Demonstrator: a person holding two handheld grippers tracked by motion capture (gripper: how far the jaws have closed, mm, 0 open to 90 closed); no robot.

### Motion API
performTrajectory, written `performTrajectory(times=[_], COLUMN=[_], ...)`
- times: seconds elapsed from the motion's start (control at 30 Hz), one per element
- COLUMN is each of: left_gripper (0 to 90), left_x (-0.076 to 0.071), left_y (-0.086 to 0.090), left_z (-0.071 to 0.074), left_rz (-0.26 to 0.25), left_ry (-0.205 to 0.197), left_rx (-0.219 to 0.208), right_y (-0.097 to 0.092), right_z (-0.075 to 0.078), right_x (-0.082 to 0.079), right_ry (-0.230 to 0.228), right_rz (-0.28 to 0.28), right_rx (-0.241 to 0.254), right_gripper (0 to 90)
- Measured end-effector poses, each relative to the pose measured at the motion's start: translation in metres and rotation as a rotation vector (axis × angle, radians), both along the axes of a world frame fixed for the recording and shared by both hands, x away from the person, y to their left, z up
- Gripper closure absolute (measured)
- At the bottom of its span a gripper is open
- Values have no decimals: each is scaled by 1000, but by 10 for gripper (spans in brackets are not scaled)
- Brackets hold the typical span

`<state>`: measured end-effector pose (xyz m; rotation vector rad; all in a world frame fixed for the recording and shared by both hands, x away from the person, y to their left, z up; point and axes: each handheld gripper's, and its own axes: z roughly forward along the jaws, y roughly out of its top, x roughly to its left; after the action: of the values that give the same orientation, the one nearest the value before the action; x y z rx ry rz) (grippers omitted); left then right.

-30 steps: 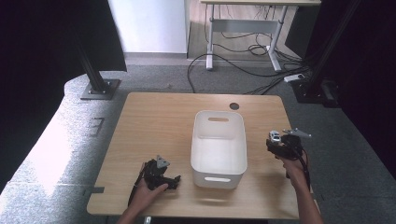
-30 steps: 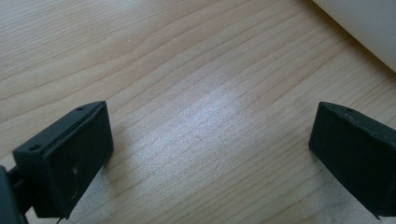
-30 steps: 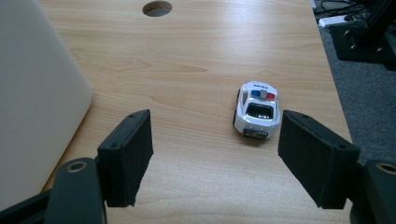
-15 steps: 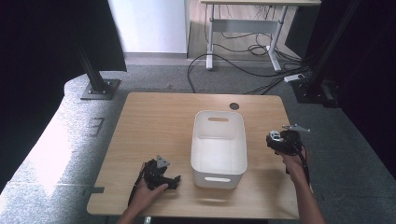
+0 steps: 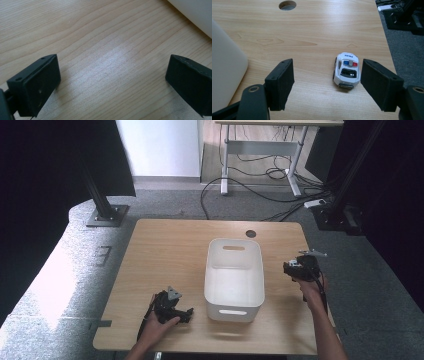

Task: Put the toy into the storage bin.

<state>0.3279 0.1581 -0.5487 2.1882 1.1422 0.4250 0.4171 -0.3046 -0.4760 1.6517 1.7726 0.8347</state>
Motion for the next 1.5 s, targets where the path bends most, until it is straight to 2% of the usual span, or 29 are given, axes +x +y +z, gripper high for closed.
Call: performTrajectory(times=[0.17, 0.3, 0.43, 0.57, 0.93, 1.13, 1.17, 1.27, 1.5], left_gripper=[0, 0, 0, 0, 0, 0, 0, 0, 0], left_x=[0, 0, 0, 0, 0, 0, 0, 0, 0], left_y=[0, 0, 0, 0, 0, 0, 0, 0, 0], left_z=[0, 0, 0, 0, 0, 0, 0, 0, 0], left_rz=[0, 0, 0, 0, 0, 0, 0, 0, 0], left_ry=[0, 1, 2, 1, 1, 1, 2, 1, 1], left_rx=[0, 1, 1, 1, 1, 1, 1, 1, 1], right_y=[-5, -9, -9, -9, -17, -16, -14, -3, -3], right_z=[-6, -10, -14, -19, -28, -22, -18, -10, -10], right_x=[7, 13, 17, 22, 32, 35, 35, 37, 43], right_ry=[25, 19, 24, 25, 50, 51, 40, 25, 34], right_rz=[-18, -23, -16, -15, -49, -49, -45, -19, -28], right_rx=[-3, 9, -8, 0, 20, 23, 32, 14, 16], right_gripper=[270, 275, 277, 278, 280, 281, 281, 281, 281])
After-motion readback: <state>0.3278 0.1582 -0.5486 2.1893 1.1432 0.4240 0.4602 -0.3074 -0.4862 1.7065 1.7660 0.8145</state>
